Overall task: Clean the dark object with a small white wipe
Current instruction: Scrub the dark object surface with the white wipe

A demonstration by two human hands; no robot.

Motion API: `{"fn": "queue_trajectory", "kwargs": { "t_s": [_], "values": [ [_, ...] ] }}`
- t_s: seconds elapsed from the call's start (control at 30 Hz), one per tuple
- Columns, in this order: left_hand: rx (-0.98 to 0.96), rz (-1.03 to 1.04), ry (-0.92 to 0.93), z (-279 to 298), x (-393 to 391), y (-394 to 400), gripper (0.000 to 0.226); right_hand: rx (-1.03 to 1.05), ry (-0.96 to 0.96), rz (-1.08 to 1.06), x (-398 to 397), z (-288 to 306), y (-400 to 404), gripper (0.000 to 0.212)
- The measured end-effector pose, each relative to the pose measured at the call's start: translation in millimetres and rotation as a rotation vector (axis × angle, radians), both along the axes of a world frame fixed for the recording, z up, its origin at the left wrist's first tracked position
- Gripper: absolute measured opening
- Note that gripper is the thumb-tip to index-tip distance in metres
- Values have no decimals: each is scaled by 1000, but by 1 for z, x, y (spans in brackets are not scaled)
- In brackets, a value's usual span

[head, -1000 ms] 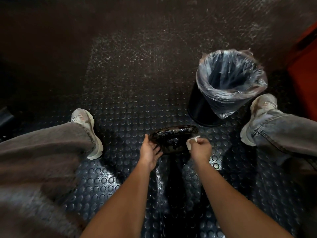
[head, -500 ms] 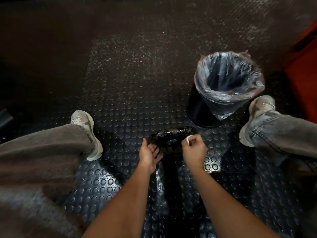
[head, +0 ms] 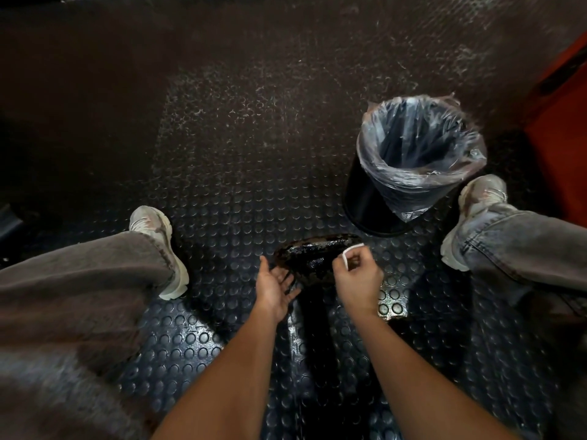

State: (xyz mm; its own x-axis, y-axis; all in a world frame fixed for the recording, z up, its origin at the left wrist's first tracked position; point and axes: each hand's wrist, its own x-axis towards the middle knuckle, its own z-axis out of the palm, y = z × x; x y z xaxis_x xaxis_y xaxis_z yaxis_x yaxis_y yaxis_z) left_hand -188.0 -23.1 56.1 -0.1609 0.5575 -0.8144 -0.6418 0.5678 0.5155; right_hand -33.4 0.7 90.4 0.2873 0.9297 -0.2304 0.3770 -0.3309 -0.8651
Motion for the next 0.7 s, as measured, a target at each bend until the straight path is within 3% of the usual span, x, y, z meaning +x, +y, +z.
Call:
{"fn": "queue_trajectory", "kwargs": {
  "t_s": [0.17, 0.27, 0.37, 0.5, 0.6, 0.7],
  "values": [
    [-7, 1, 1, 1, -3, 1, 82, -298, 130, -212, 11, -27, 12, 13],
    [-3, 3, -3, 3, -2, 2, 82, -299, 288, -336, 19, -19, 21, 12],
    [-2, 11, -1, 2, -2, 2, 82, -97, 189, -255, 16, 3, 17, 20],
    [-13, 10, -3, 0, 0, 1, 83, 106, 13, 27, 0, 15, 0, 21],
    [-8, 1, -7, 0, -1, 1, 82, 54, -73, 95, -6, 5, -4, 19],
    [-3, -7, -11, -3, -4, 1, 86, -113, -29, -52, -2, -9, 1, 17]
  ]
}}
